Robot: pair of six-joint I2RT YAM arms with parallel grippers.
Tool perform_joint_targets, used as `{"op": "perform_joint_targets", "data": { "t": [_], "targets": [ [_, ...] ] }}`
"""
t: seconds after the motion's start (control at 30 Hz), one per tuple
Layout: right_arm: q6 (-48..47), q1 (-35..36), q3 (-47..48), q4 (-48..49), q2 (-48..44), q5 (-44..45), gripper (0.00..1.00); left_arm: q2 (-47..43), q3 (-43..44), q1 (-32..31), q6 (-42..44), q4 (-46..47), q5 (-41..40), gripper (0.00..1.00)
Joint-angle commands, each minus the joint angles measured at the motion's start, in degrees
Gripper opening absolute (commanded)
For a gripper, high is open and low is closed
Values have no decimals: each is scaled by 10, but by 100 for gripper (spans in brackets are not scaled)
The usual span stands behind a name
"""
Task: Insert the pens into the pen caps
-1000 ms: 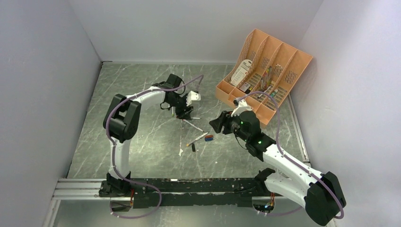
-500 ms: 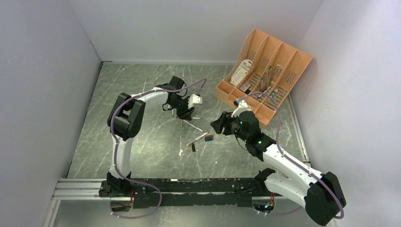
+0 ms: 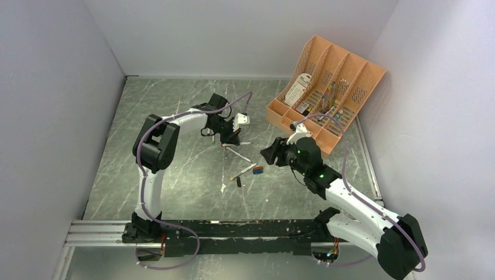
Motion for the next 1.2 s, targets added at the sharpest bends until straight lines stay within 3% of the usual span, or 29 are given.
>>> {"op": "perform_joint_targets", "data": {
  "t": [0.0, 0.13, 0.33, 0.4, 0.6, 0.83, 1.07, 1.17],
  "targets": [
    [37, -6, 0, 50, -27, -1, 51, -57, -58, 8, -147, 184, 118, 7],
    [94, -26, -34, 147, -50, -14, 50, -107, -148, 7, -341, 453, 179, 7],
    [86, -29, -19, 180, -50, 50, 58, -138, -278, 1, -702, 903, 167, 7],
    [66, -28, -1, 175, -39, 46, 59, -144, -306, -15, -773, 1008, 152, 7],
    [48, -28, 24, 183, -17, 47, 60, -143, -297, -71, -825, 1045, 141, 7],
    [43, -28, 30, 188, -8, 68, 55, -160, -293, -105, -797, 1006, 141, 7],
    [43, -28, 36, 183, -20, 63, 0, -174, -292, -111, -793, 986, 126, 7],
    [40, -28, 37, 179, -25, 61, 0, -171, -290, -113, -808, 1007, 130, 7]
  ]
}}
